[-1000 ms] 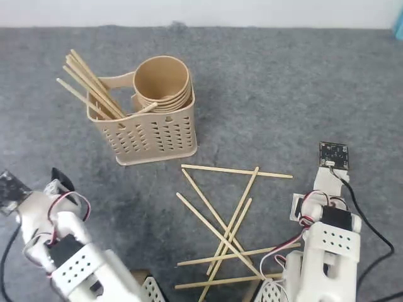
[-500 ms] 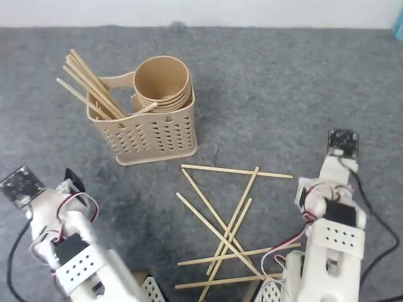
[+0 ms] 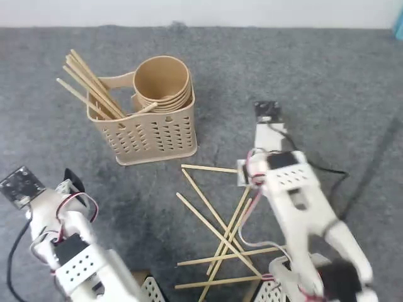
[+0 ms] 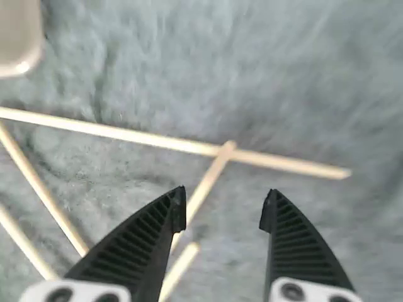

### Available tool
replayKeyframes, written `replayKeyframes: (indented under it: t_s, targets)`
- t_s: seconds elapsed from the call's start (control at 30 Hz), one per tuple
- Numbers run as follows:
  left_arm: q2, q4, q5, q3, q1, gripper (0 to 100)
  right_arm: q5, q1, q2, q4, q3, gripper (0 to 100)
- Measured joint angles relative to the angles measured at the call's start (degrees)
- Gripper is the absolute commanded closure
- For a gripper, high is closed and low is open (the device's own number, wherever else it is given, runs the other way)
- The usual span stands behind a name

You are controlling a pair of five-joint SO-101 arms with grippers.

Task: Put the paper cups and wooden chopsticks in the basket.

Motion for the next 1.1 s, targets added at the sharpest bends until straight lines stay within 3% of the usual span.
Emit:
replayKeyframes:
  t_s: [0.27, 0.57, 0.8, 1.1]
  targets:
    - [0.0, 0.0, 0.0, 0.0, 0.0, 78, -10.46, 2.73, 9.23, -5.54, 0.0, 79.0]
    - [2.11, 0.26, -1.05, -0.62, 2.29, 78, -11.52, 2.37, 9.23, -5.71, -0.09, 79.0]
    - [21.98, -2.2, -6.77, -8.88, 6.42, 78, -11.52, 2.37, 9.23, -6.77, -0.09, 79.0]
    - [50.11, -2.2, -0.09, -25.93, 4.13, 78, -11.6, 2.46, 9.23, -7.74, -0.09, 79.0]
